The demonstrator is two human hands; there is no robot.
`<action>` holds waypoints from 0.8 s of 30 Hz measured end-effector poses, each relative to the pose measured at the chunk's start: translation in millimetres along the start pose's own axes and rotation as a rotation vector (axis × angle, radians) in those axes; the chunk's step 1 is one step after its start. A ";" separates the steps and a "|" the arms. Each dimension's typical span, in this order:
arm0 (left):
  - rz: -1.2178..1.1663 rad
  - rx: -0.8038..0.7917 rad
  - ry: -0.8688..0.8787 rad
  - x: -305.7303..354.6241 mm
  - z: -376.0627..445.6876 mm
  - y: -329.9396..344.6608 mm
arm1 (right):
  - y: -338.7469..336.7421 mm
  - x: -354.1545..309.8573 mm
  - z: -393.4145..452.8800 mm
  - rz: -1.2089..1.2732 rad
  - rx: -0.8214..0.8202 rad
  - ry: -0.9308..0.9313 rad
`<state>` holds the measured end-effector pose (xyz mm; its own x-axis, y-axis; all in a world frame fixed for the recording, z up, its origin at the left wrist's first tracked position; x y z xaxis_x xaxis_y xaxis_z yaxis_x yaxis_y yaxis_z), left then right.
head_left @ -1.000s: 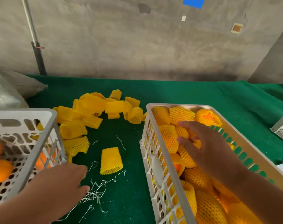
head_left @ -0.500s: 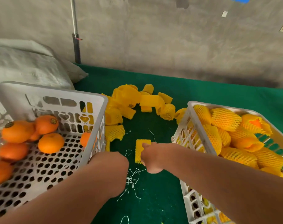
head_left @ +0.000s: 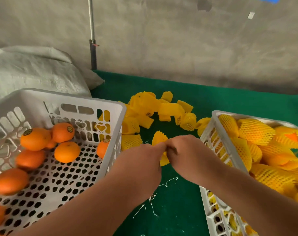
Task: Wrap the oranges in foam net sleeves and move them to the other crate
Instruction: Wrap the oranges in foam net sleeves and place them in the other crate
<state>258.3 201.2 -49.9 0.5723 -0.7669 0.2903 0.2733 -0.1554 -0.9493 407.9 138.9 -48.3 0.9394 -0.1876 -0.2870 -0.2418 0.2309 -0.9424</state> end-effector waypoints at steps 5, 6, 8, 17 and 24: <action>0.063 -0.046 -0.144 -4.4 5.5 -2.5 | 8.3 14.4 -3.9 0.092 0.112 0.017; 0.056 -0.008 -0.178 -4.5 5.4 -2.5 | 9.3 18.6 -3.5 0.073 0.100 0.020; 0.043 0.126 -0.207 -4.4 5.6 -1.9 | 10.3 26.6 -4.6 0.042 0.042 0.027; 0.083 -0.184 0.004 2.8 -1.8 -2.0 | 11.7 17.0 -6.3 0.141 0.046 -0.105; -0.174 0.254 -0.054 -22.2 5.1 -41.7 | 11.1 14.5 -9.0 0.191 0.012 -0.073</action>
<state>238.1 227.9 -16.2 0.5387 -0.7069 0.4584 0.5510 -0.1159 -0.8264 416.6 130.1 -64.5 0.8920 -0.0696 -0.4466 -0.4147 0.2670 -0.8699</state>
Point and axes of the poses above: each hand's wrist, its own z-axis towards the middle knuckle, its own y-axis out of the palm, x = y × z, the point moved 1 cm from there along z, towards the middle knuckle, and after that the axes turned 6 degrees about x, right-handed, at the moved point
